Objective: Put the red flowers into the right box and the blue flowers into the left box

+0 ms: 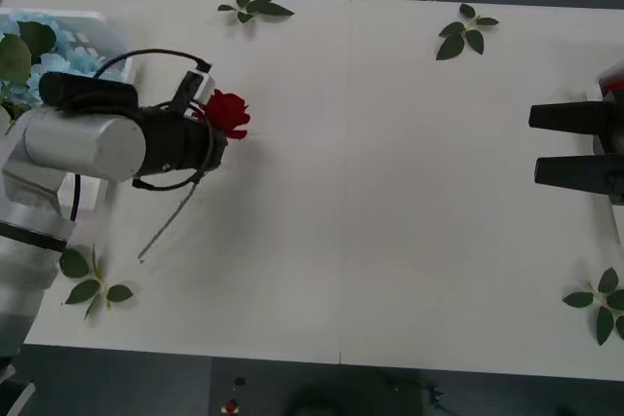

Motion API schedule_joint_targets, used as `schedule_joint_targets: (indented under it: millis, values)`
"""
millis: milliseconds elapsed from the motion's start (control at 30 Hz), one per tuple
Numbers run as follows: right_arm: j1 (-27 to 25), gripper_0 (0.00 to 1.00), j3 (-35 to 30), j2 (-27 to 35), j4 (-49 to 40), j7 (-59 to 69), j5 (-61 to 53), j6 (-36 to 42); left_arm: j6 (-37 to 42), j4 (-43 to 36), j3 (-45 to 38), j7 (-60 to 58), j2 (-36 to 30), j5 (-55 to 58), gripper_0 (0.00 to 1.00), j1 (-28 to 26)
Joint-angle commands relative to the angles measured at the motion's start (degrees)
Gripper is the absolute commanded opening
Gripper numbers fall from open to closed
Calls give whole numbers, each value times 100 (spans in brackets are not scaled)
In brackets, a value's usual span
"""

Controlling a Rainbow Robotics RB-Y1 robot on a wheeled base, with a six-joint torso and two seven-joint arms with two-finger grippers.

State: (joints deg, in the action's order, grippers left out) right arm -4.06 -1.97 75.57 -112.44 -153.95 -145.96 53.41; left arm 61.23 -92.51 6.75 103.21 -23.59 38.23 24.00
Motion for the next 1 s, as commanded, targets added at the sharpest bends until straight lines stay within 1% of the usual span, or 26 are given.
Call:
schedule_joint_targets:
  millis: [33,167,233,400,467,600,800,900,1000]
  values:
    - [54,100,21,46,-94,-105,-29,3,178,-839,-508,-232,-295,914,0,-282]
    - [45,100,21,37,-94,-105,-29,3,178,-1041,-1044,67,-383,2268,0,-511]
    - [45,100,21,37,-94,-105,-29,3,178,-1068,-1378,436,-392,3235,0,-607]
    - [45,100,21,37,-103,-105,-38,3,266,-1033,-1729,1060,-383,4808,0,-642]
    - [45,100,21,46,-103,-105,-38,3,258,-945,-1800,1438,-383,5678,0,-625]
    - [54,100,21,-25,-103,-105,-38,12,258,-760,-1800,2247,-383,7058,0,-528]
    - [45,100,21,-288,-103,-105,-29,144,99,-672,-1466,3205,-269,8596,0,-256]
    - [54,100,21,-473,-103,-105,-29,275,-112,-567,-1246,3803,-40,9123,0,-53]
    - [54,100,21,-666,-103,-105,-29,381,-296,-523,-1088,4225,267,9211,0,78]
